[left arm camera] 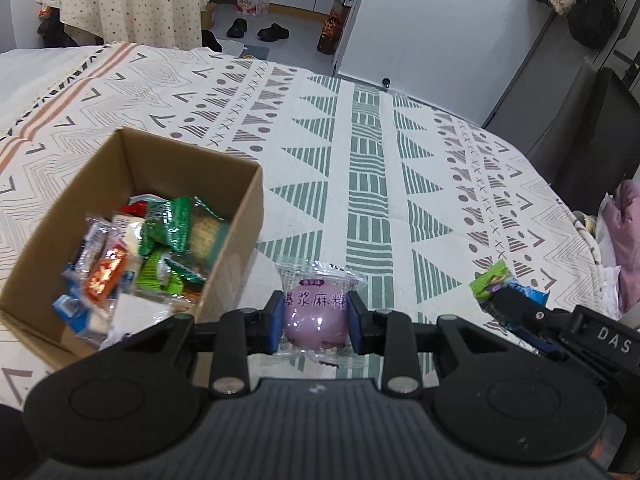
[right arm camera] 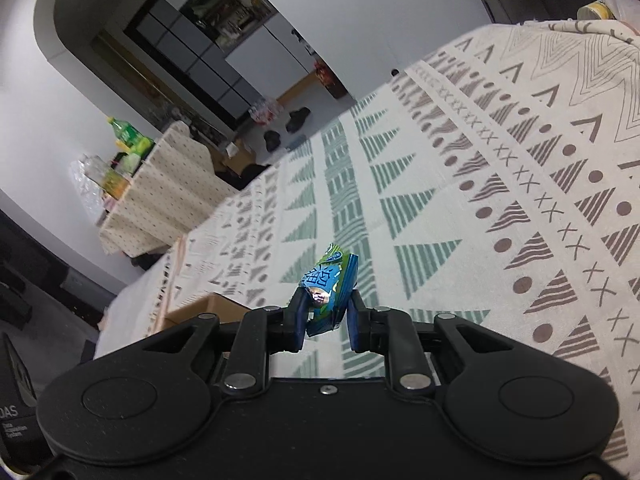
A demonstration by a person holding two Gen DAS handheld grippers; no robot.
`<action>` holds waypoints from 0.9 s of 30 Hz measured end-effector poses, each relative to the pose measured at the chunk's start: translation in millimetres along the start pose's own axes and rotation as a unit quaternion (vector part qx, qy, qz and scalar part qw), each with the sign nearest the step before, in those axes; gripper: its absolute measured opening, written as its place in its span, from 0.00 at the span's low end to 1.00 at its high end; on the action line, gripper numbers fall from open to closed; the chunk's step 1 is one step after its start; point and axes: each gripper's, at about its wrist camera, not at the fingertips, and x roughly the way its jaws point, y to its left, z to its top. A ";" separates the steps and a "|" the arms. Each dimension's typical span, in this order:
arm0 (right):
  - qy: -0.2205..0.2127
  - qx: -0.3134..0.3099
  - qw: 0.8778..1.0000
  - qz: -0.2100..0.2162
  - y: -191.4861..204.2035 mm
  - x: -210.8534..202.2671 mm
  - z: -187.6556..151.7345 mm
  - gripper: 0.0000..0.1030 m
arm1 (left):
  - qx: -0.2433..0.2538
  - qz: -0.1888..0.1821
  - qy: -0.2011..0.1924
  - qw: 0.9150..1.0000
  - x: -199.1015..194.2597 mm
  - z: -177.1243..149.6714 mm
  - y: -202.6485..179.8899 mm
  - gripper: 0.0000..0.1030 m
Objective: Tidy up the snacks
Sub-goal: 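Carry both snacks over the cardboard box and open both grippers inside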
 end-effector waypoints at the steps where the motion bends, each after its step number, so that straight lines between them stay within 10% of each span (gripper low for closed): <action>1: -0.003 0.000 1.000 0.002 2.5 -3.2 -0.6 0.19 | 0.000 -0.001 -0.003 1.000 -4.3 -0.3 1.3 0.30; 27: -0.020 -0.046 0.998 0.030 87.7 -26.8 -27.5 0.19 | -0.034 -0.014 -0.044 0.998 -74.9 7.3 64.8 0.30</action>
